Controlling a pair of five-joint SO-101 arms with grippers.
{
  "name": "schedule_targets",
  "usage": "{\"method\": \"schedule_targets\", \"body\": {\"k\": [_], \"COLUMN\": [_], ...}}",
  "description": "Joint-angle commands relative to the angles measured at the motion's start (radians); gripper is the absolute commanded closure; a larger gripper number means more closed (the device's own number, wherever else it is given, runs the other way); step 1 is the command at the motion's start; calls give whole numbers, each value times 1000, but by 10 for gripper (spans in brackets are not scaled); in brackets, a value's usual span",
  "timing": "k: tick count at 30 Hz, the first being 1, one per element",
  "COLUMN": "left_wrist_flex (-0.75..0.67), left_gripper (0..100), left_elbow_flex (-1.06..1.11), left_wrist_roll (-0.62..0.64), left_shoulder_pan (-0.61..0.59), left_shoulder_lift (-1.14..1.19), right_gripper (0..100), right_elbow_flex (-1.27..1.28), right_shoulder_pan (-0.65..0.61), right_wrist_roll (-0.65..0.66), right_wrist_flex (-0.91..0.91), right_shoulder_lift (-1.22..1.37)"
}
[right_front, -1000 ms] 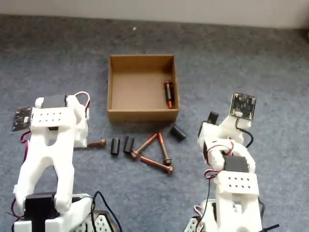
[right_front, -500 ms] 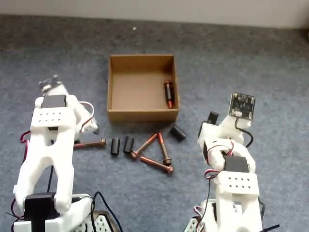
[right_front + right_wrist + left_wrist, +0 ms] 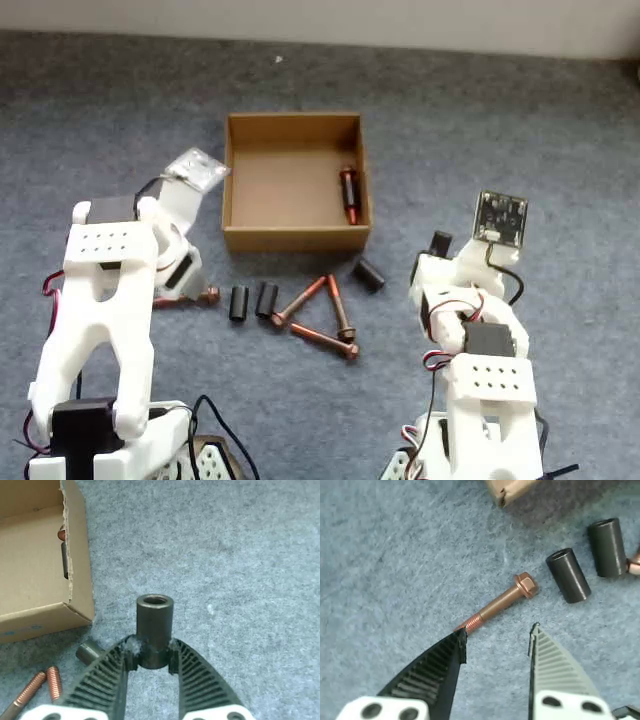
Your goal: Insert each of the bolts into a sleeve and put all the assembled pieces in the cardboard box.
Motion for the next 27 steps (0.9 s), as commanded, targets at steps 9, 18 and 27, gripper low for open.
{"method": "schedule_targets", "body": {"k": [9, 18, 27], "left_wrist_flex": [-241, -258, -284], "left_gripper": [784, 784, 784], "left_elbow_flex": [176, 202, 131], "left_wrist_roll": [-219, -365, -417], "left_shoulder_pan": [110, 102, 102], "left_shoulder_lift": [-25, -24, 177], "right_gripper": [993, 993, 993], "right_elbow_flex": [-10, -10, -10], "right_shoulder_pan": [7, 7, 7], "right_wrist_roll": [12, 12, 12], "right_wrist_flex": [-27, -27, -27], "right_shoulder_lift": [-31, -31, -31]}}
